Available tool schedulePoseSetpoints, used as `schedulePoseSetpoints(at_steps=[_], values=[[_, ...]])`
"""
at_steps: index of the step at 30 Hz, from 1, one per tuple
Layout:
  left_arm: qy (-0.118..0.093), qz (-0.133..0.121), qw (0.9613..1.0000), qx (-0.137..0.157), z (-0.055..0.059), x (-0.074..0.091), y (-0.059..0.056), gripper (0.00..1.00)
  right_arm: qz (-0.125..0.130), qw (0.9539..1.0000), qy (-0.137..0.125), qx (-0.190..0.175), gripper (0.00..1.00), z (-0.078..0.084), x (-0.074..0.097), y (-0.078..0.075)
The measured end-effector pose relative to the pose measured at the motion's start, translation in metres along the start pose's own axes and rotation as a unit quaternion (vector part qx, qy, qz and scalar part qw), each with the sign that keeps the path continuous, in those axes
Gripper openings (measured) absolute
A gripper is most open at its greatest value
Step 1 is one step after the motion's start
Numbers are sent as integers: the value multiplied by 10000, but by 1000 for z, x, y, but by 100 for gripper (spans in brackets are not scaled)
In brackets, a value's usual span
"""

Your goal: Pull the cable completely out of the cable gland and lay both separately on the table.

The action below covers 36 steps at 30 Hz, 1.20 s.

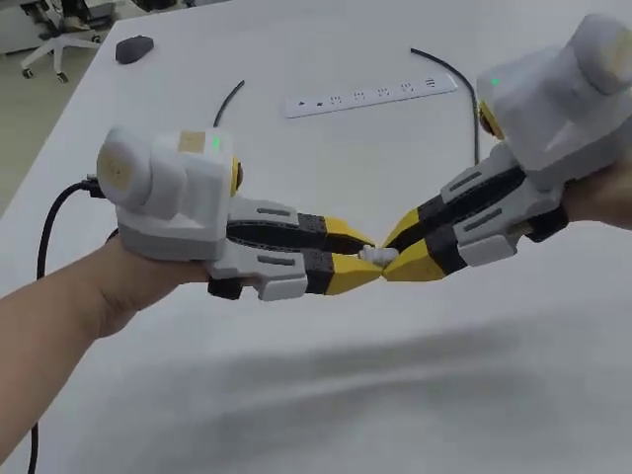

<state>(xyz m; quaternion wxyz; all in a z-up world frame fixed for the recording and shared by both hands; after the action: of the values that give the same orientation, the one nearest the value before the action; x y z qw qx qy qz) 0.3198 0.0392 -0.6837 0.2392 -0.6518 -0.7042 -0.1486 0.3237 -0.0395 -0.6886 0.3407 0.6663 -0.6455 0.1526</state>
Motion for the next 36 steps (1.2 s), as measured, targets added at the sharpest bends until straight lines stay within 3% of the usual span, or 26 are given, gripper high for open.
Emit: schedulePoseSetpoints(at_steps=[7, 13, 20, 25, 26, 28, 32, 36], values=[[75, 28, 9999, -117, 1, 0, -1, 15, -219, 9996, -30, -196, 8, 1, -1, 0], [94, 99, 9999, 106, 4, -1, 0, 15, -143, 9999, 39, -78, 7, 1, -2, 3], [117, 161, 9991, 377, 7, -4, 3, 15, 156, 9992, 184, 312, 7, 3, -3, 5], [29, 202, 9973, 705, 5, -4, 6, 15, 559, 9955, 197, 743, 7, 1, -1, 5], [-28, 250, 9941, 1057, 5, -4, 6, 15, 654, 9938, 214, 878, 7, 0, 0, 4], [-105, 324, 9898, 1381, 5, -4, 9, 15, 829, 9904, 238, 1080, 7, -1, 0, 6], [-162, 320, 9892, 1420, 5, -3, 11, 15, 1058, 9842, 284, 1393, 7, -3, 0, 7], [-178, 401, 9851, 1662, 5, -3, 12, 15, 1095, 9825, 309, 1478, 7, -4, 0, 8]])
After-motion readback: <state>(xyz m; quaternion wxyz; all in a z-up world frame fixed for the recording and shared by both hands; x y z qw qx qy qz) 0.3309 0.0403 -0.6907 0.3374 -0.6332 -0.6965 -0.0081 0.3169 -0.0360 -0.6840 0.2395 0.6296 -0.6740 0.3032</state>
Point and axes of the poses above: the centre of the closed fingertips' face, and the gripper's own axes: x roughly backward along the fingers, y roughly to its left, z roughly out of its underside, the point moved 5 cm from there along x, roughly backward along the fingers, and after that the axes turned 11 degrees about y, right-handed, at the moved point
